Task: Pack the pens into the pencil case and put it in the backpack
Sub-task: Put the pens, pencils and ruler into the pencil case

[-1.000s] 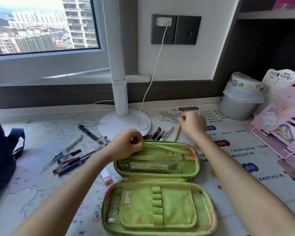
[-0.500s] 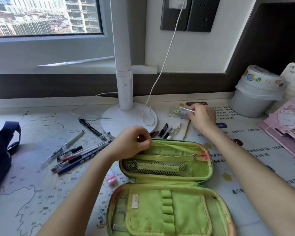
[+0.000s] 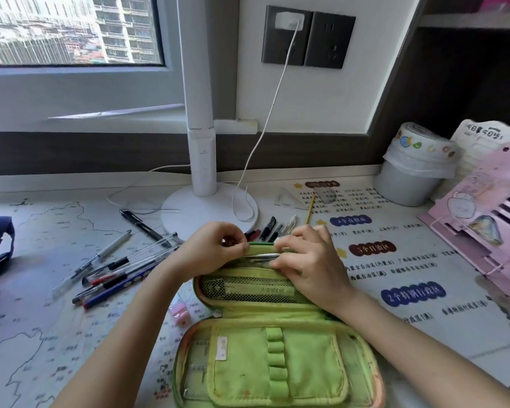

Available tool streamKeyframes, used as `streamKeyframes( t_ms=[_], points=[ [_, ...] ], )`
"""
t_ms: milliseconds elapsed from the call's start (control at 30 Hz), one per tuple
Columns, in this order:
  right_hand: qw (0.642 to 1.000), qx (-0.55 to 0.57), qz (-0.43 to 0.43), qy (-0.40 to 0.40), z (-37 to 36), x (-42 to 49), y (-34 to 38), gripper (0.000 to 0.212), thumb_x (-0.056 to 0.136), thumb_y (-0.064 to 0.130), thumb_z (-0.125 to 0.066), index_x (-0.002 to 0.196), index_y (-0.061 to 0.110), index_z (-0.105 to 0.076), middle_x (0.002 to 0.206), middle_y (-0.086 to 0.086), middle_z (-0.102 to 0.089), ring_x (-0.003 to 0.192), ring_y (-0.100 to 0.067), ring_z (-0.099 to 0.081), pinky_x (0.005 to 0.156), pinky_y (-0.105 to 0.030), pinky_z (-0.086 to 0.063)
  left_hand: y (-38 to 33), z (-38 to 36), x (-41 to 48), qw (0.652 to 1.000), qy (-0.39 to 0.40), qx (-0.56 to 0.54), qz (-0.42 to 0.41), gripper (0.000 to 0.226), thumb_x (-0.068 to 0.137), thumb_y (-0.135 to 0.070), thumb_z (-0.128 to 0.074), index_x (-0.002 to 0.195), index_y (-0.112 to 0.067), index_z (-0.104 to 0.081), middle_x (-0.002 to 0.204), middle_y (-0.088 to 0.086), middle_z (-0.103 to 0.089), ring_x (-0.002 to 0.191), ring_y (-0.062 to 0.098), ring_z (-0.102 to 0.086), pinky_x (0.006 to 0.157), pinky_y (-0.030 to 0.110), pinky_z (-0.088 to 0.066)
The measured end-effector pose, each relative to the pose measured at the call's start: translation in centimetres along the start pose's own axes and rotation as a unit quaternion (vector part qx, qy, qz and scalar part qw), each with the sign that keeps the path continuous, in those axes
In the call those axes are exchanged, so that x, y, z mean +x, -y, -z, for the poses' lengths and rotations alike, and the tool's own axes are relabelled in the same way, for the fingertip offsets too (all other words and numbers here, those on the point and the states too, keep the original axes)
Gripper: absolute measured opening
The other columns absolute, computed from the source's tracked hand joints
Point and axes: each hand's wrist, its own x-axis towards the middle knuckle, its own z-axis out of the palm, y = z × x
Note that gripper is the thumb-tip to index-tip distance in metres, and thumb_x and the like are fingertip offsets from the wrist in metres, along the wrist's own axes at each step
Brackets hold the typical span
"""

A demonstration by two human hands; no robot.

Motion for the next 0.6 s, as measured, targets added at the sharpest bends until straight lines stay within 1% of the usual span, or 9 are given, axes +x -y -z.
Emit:
streamKeyframes(
  t_ms=[67,100,167,200,233,267,367,500,600],
  points=[
    [0.998,-0.043,0.016,0.051,0.0,0.4,0.3,0.009,0.078,0.022,-0.067,0.076,0.027,-0.075,0.09,0.007,-0.068,0.09,-0.016,-0.049,0.078,-0.032,-0.027,0.0,0.0,0.1,1.0,0.003,0.003,-0.001,0.008,0.085,-0.019,-0.063,0.079,-0.015,-0.067,0.071,-0.005,-0.06,0.06,0.003,-0.049,0.058,0.015,-0.039],
    [0.997,-0.014,0.006,0.074,0.5,0.8,0.4,0.011,0.078,0.021,-0.066,0.079,0.028,-0.075,0.089,0.01,-0.067,0.09,-0.013,-0.048,0.079,-0.03,-0.026,0.0,0.1,0.1,1.0,0.005,-0.003,0.0,0.008,0.085,-0.019,-0.063,0.078,-0.017,-0.066,0.07,-0.006,-0.06,0.06,0.002,-0.049,0.058,0.014,-0.039],
    [0.975,0.163,-0.112,0.099,2.0,1.9,-0.2,0.016,0.083,0.016,-0.063,0.085,0.028,-0.073,0.085,0.015,-0.066,0.085,-0.008,-0.052,0.08,-0.023,-0.035,0.2,0.3,0.2,1.0,0.009,-0.012,0.003,0.009,0.085,-0.02,-0.064,0.076,-0.018,-0.066,0.07,-0.007,-0.061,0.059,0.001,-0.05,0.056,0.01,-0.039],
    [0.948,0.241,-0.196,0.077,2.5,2.6,-1.1,0.018,0.085,0.012,-0.062,0.089,0.026,-0.072,0.084,0.014,-0.067,0.08,-0.009,-0.056,0.075,-0.02,-0.042,0.2,0.3,0.2,1.0,0.01,-0.011,0.004,0.009,0.085,-0.021,-0.064,0.077,-0.018,-0.067,0.071,-0.007,-0.061,0.059,0.001,-0.05,0.056,0.009,-0.039],
    [0.928,0.253,-0.268,0.044,2.4,3.3,-2.5,0.018,0.086,0.01,-0.061,0.092,0.023,-0.071,0.085,0.009,-0.07,0.074,-0.011,-0.059,0.067,-0.021,-0.048,0.2,0.4,0.2,1.0,0.011,-0.01,0.006,0.009,0.085,-0.021,-0.064,0.078,-0.017,-0.067,0.072,-0.006,-0.062,0.059,0.001,-0.049,0.055,0.009,-0.038],
    [0.928,0.187,-0.321,0.025,1.8,4.1,-4.2,0.016,0.086,0.012,-0.06,0.096,0.02,-0.071,0.089,0.004,-0.072,0.072,-0.012,-0.061,0.063,-0.023,-0.05,0.2,0.4,0.2,1.0,0.013,-0.011,0.007,0.009,0.085,-0.021,-0.064,0.079,-0.016,-0.068,0.073,-0.005,-0.062,0.059,0.001,-0.049,0.054,0.009,-0.038],
    [0.915,-0.027,-0.397,0.072,-1.1,6.5,-8.8,0.027,0.085,0.029,-0.062,0.107,0.015,-0.067,0.104,-0.004,-0.071,0.094,-0.021,-0.063,0.084,-0.035,-0.05,0.1,0.4,0.2,1.0,0.018,-0.017,0.011,0.009,0.085,-0.021,-0.064,0.081,-0.014,-0.068,0.075,-0.002,-0.063,0.059,0.002,-0.048,0.053,0.007,-0.037],
    [0.862,-0.077,-0.468,0.178,-4.9,9.6,-10.7,0.056,0.079,0.052,-0.063,0.118,0.013,-0.06,0.12,-0.013,-0.062,0.113,-0.032,-0.053,0.094,-0.038,-0.04,0.2,0.5,0.2,1.0,0.02,-0.009,0.011,0.008,0.085,-0.022,-0.064,0.08,-0.017,-0.068,0.072,-0.007,-0.06,0.059,0.0,-0.048,0.053,0.006,-0.038],
    [0.83,-0.057,-0.523,0.187,-6.2,11.2,-11.0,0.052,0.072,0.049,-0.069,0.108,0.012,-0.062,0.119,-0.012,-0.061,0.113,-0.033,-0.053,0.09,-0.036,-0.041,0.3,0.5,0.3,1.0,0.023,-0.012,0.011,0.009,0.085,-0.022,-0.064,0.08,-0.016,-0.068,0.069,-0.008,-0.058,0.054,-0.005,-0.048,0.055,0.006,-0.039]
  ],
)
